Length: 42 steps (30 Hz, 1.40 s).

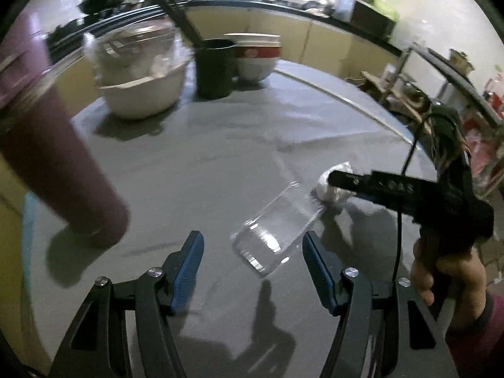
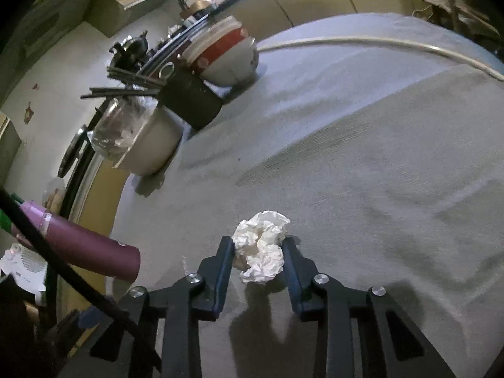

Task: Collect trash
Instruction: 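Grasp the white tissue with the right tool while the left tool grasps the clear tray, then lift the clear tray with the left tool while the right tool lifts the tissue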

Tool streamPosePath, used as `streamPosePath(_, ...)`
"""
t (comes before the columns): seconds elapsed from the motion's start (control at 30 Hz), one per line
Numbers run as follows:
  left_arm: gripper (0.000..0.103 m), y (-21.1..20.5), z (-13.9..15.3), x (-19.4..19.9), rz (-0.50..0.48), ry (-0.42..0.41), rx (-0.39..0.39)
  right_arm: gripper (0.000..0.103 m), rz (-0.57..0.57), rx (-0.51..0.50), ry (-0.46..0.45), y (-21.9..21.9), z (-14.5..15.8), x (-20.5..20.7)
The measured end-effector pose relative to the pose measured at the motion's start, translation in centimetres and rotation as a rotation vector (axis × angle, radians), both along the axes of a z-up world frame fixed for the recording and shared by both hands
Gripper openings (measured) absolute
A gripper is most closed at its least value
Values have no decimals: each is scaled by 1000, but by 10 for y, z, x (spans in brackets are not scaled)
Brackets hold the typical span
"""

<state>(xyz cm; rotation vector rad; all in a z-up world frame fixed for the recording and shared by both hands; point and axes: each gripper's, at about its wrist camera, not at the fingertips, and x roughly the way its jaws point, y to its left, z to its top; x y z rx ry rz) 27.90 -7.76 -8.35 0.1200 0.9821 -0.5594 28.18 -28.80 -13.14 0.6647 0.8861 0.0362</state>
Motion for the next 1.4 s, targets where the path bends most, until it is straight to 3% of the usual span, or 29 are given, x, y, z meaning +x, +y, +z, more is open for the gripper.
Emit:
streamPosePath(0.1, 72, -16, -6, 5, -68, 6, -9, 34, -7, 13, -18, -13, 6, -24)
streamPosePath(0.27, 72, -40, -22, 16, -161, -8, 65, 34, -22, 43, -38, -32, 15, -82)
streamPosePath(0.37, 72, -43, -35, 22, -202, 21, 72, 34, -46, 55, -53, -39, 20, -117)
streamPosePath(0.43, 68, -43, -42, 24, -202, 39, 81, 34, -57, 48, -60, -40, 24, -139)
streamPosePath(0.47, 61, -42, -43, 24, -205, 44, 72, 34, -58, 41, -62, -40, 26, -147)
streamPosePath(0.73, 58, -32, -37, 3, -156, 42, 39, 34, -63, 15, -81, -29, 36, -196)
streamPosePath(1.07, 58, -7, 3, -105, -41, -37, 70, 34, -75, -2, -147, -11, 56, -259)
streamPosePath(1.23, 58, 6, 23, -167, -7, -66, 46, 34, -81, -5, -190, -1, 63, -298)
streamPosePath(1.4, 58, 13, 43, -219, 31, -160, 62, 34, -81, -9, -244, 11, 72, -332)
